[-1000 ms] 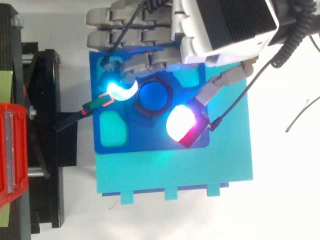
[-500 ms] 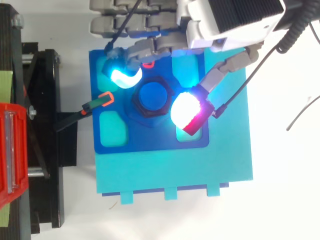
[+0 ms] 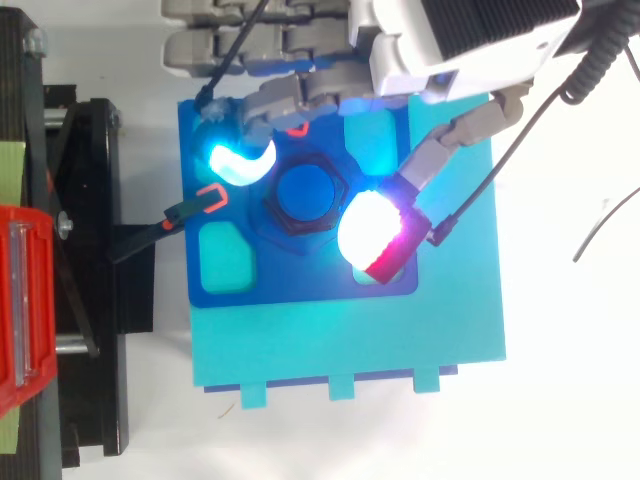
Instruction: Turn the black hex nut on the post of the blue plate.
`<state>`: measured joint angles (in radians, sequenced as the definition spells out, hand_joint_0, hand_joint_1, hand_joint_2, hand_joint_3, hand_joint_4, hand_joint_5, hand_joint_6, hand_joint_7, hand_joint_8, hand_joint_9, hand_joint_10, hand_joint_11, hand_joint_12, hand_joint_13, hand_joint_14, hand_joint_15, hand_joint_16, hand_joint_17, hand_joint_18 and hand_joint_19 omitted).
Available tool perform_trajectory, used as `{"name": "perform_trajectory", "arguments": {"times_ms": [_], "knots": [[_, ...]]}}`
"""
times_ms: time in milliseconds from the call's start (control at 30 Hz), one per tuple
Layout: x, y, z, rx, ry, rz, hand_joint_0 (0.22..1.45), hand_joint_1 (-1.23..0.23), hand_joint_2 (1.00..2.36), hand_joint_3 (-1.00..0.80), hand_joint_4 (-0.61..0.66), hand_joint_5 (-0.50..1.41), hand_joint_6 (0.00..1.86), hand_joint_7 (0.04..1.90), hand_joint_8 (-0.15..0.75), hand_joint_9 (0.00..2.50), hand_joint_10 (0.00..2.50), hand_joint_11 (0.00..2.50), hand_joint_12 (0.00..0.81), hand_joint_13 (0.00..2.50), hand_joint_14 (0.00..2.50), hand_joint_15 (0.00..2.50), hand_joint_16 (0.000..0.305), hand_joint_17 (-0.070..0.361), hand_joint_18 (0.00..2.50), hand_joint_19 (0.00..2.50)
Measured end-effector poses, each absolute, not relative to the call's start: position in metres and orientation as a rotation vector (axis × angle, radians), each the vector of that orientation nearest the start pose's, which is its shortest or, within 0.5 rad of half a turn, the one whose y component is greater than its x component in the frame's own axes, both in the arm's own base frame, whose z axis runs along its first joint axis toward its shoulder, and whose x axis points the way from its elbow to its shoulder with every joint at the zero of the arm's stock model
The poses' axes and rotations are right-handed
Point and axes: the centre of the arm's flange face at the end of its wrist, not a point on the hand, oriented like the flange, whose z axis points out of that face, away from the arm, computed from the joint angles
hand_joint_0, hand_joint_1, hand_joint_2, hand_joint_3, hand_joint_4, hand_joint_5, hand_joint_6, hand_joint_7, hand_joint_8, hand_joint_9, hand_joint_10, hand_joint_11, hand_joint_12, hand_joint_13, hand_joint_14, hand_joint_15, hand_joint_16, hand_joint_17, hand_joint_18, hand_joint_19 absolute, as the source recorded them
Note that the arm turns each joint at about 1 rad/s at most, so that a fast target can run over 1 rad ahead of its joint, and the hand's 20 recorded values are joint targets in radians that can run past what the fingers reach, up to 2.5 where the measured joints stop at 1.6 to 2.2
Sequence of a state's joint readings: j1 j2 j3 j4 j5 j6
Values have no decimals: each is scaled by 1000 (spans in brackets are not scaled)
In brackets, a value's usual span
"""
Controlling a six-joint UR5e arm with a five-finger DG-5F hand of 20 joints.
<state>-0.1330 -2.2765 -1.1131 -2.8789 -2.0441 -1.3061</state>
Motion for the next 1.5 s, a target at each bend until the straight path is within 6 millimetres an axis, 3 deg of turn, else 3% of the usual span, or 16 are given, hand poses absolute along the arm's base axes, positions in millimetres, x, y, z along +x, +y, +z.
{"name": "perform_trajectory", "arguments": {"times_ms": [300,667,1500], "knots": [[735,-157,292,-49,1606,474,421,-544,1000,-500,212,-240,503,840,248,48,0,0,374,0,0,0,54,121,0,371],[738,-133,289,-47,1635,483,425,-428,1000,-500,215,-237,503,842,250,53,0,0,376,0,0,0,54,121,0,373],[735,-133,274,-53,1627,478,431,-377,1000,-500,258,-218,504,909,252,69,0,0,372,0,0,0,53,120,0,382]]}}
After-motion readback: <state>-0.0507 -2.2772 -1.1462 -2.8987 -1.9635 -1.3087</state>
